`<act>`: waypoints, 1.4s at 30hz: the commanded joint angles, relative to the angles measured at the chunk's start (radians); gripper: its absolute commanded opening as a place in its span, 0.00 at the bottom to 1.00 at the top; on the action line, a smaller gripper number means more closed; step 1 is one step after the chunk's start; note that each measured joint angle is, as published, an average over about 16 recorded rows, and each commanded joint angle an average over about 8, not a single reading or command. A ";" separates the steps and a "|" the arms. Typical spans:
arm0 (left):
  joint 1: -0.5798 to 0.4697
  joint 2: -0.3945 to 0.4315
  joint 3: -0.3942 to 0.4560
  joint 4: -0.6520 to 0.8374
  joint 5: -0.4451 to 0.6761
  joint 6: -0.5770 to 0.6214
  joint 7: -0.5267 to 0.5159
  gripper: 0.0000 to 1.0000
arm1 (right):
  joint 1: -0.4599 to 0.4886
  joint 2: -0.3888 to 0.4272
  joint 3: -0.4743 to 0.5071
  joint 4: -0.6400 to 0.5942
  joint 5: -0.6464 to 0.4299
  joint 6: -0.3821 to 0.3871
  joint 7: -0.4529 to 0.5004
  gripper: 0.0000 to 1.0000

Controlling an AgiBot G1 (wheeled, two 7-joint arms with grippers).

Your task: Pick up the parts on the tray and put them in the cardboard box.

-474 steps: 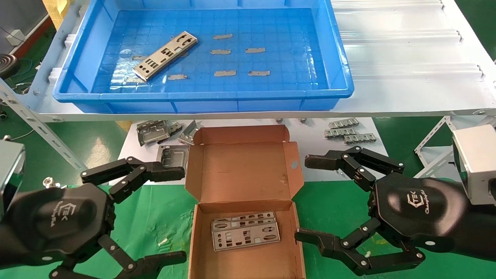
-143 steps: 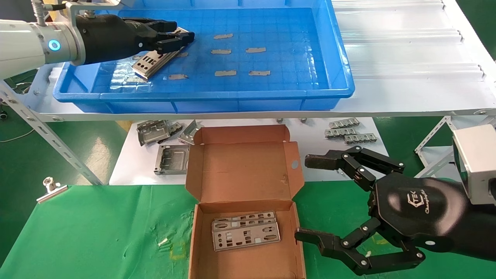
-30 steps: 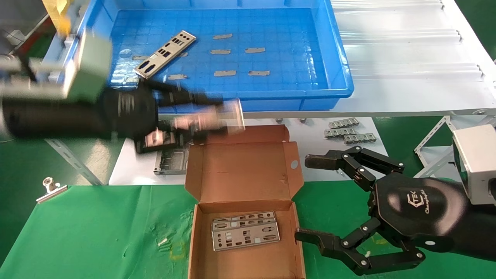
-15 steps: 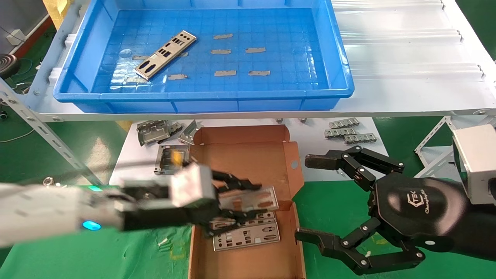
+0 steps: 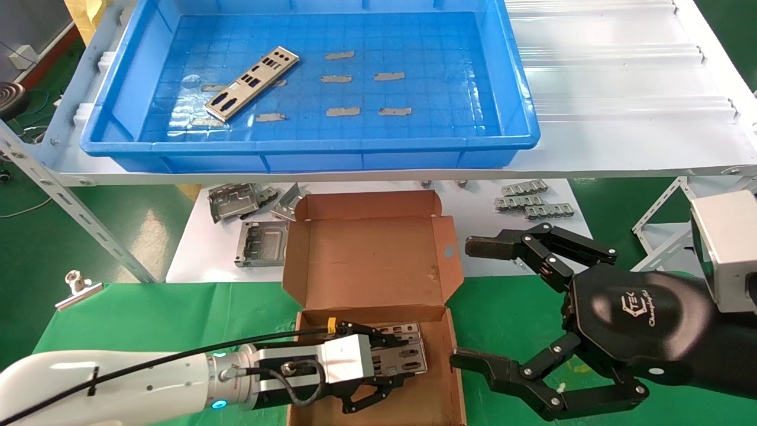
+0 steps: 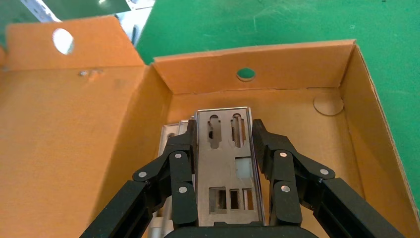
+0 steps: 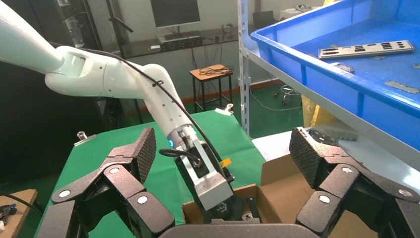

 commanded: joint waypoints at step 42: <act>-0.054 -0.073 -0.070 0.101 -0.260 0.307 -0.082 1.00 | 0.000 0.000 0.000 0.000 0.000 0.000 0.000 1.00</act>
